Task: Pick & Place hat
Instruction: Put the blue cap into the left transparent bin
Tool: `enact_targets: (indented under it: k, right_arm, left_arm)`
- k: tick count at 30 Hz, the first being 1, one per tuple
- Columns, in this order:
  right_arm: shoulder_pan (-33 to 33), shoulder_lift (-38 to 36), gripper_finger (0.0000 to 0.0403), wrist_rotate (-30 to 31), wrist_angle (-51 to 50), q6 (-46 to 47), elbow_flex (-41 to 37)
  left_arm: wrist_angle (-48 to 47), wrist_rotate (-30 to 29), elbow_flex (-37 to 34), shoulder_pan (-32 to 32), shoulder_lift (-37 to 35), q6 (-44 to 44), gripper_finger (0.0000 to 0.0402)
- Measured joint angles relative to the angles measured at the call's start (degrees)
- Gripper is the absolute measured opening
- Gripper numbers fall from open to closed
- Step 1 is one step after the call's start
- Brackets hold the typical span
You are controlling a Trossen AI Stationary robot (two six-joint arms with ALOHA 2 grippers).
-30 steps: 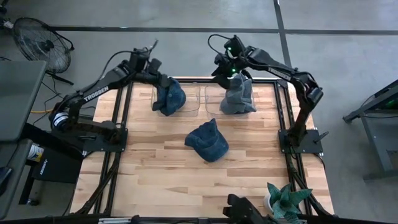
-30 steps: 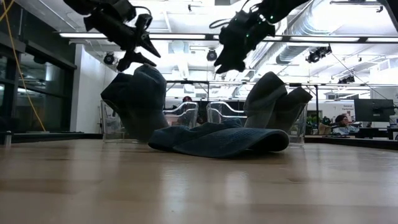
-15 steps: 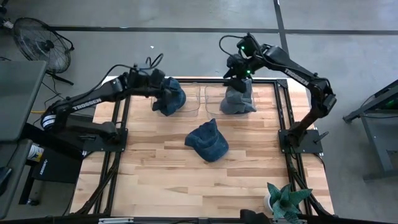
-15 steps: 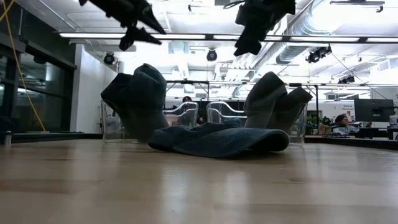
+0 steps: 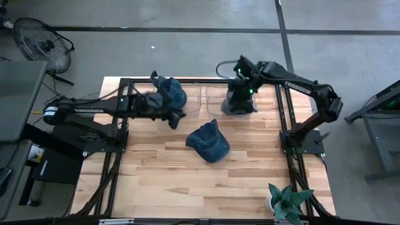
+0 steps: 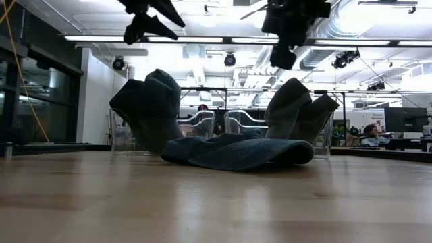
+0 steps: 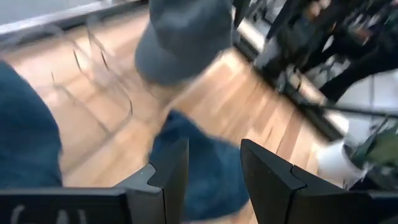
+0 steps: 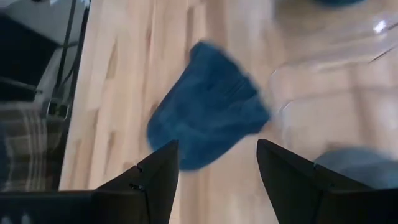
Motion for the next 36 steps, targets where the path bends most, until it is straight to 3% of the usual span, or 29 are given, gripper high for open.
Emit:
enact_targets:
  k: [5,9,13,20,24,28,32,36]
  right_arm:
    - [3.91,-5.98,0.0208,1.67,0.55,1.7,-6.78]
    - [9.18,-12.49,0.0208,9.89,1.22,2.28,-10.69]
    - [16.51,-18.09,0.0208,16.4,2.23,4.1,-15.22]
    - [32.02,-22.75,0.0208,26.76,10.32,6.26,-25.74]
    - [40.13,-22.59,0.0208,32.4,18.65,8.19,-33.11]
    - [46.23,-22.2,0.0208,38.01,33.88,8.68,-40.48]
    - [50.13,-20.91,0.0208,43.84,49.17,5.39,-47.44]
    - [52.22,-18.71,0.0208,49.26,57.88,3.15,-51.47]
  left_arm:
    - [-1.98,-1.57,0.06,-6.0,1.22,-0.99,0.0144]
    - [-2.23,-1.48,0.02,-8.35,4.95,0.36,0.0144]
    - [-1.13,2.79,0.11,-8.94,7.73,1.7,0.0144]
    - [-0.08,5.7,-0.03,-10.47,14.86,3.38,0.0144]
    - [3.76,9.44,0.13,-10.4,18.41,4.93,0.0144]
    - [6.61,9.42,0.11,-10.34,21.6,5.27,0.0144]
    - [9.47,10.5,-0.06,-10.34,24.16,6.37,0.0144]
    - [11.26,10.8,-0.08,-10.34,27.12,4.96,0.0144]
